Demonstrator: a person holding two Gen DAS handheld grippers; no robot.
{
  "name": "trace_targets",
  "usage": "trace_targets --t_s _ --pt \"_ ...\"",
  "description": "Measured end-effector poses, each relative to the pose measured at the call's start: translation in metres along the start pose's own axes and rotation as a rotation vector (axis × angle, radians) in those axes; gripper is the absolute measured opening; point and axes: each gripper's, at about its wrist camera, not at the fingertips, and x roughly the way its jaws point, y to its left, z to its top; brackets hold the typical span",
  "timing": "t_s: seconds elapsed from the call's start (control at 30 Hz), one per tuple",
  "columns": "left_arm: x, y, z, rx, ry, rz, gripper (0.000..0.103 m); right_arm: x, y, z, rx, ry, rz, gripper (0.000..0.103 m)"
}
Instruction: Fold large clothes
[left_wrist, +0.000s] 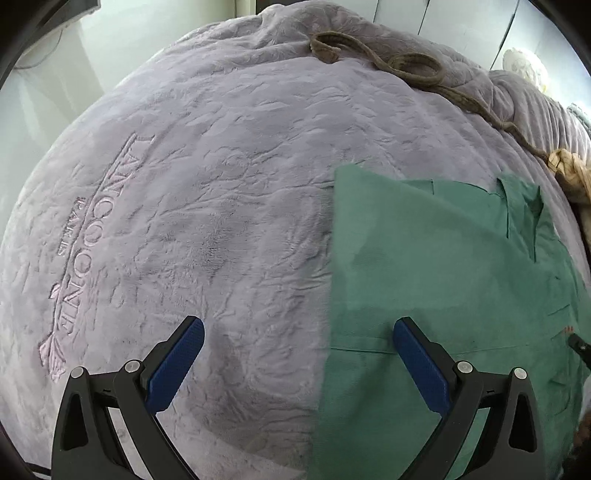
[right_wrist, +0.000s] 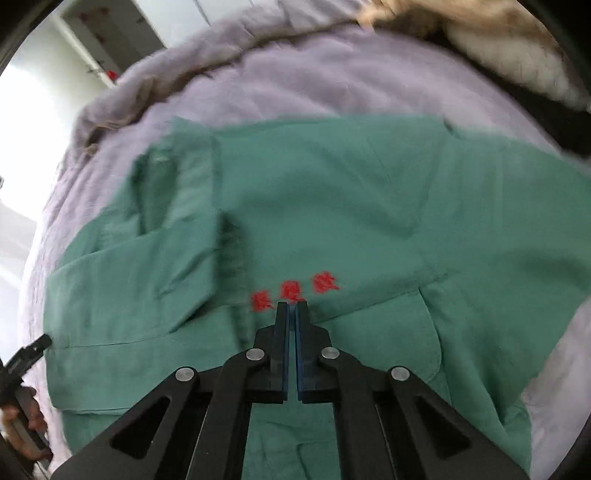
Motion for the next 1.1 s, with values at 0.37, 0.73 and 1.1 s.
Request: trace_targets --t_s 0.37,0.73,1.1 --pt "0.015 -0.013 0.02 0.068 0.068 -0.167 0.096 -0.002 0.145 -0.094 -0.107 0.261 0.606 0.064" --pt "0.029 0.012 0.047 0.042 0.035 -0.02 0.002 0.026 0.152 -0.107 0.007 0.286 0.519 0.061" --pt "-0.039 0.004 0.007 0.061 -0.018 -0.103 0.002 -0.013 0.016 -0.046 0.295 0.05 0.219 0.061"
